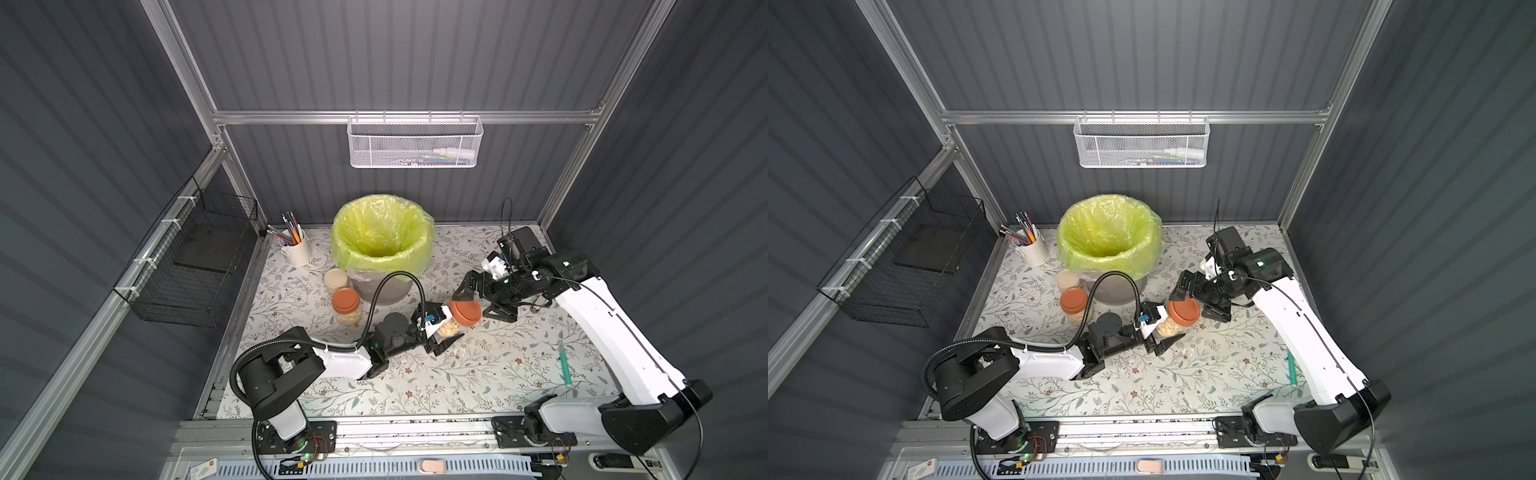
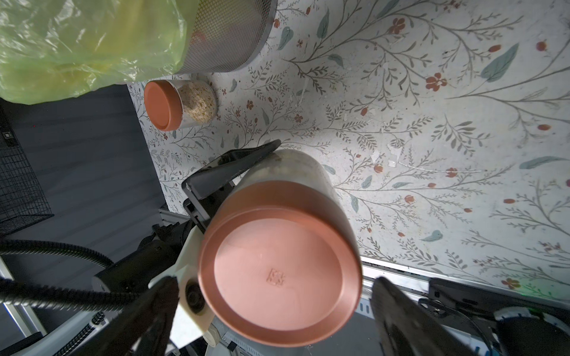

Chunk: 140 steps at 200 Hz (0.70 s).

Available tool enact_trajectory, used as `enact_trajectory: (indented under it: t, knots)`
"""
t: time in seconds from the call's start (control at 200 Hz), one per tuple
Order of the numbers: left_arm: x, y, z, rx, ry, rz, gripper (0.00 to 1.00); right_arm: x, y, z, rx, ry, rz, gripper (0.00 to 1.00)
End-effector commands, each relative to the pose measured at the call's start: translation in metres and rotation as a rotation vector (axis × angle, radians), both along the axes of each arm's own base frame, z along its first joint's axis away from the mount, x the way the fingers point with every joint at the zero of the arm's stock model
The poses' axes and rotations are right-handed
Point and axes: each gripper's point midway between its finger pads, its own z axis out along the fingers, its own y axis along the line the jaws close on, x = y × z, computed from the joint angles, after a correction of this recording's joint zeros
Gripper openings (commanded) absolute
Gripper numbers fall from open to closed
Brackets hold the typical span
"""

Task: Empty expired oatmeal from jars
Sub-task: Unscrew the lid from the jar.

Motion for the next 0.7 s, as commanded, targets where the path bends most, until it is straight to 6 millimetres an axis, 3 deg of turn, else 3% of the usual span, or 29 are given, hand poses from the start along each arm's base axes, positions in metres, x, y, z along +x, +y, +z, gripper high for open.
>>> enact_trajectory:
  t: [0.0,0.305,0.695]
  knots:
    - [-0.003,0.001,0.045,-0.127,-0.082,-0.003,0.31,-0.001,0.0,0.001,-0.03,-0.004,0.02,0.99]
    - [-0.003,0.001,0.045,-0.128,-0.08,-0.005,0.31,-0.002,0.003,-0.007,-0.056,0.015,0.049,0.98]
    - [-0.005,0.003,0.046,-0.147,-0.069,-0.009,0.31,-0.004,0.009,-0.012,-0.079,-0.021,0.126,0.88]
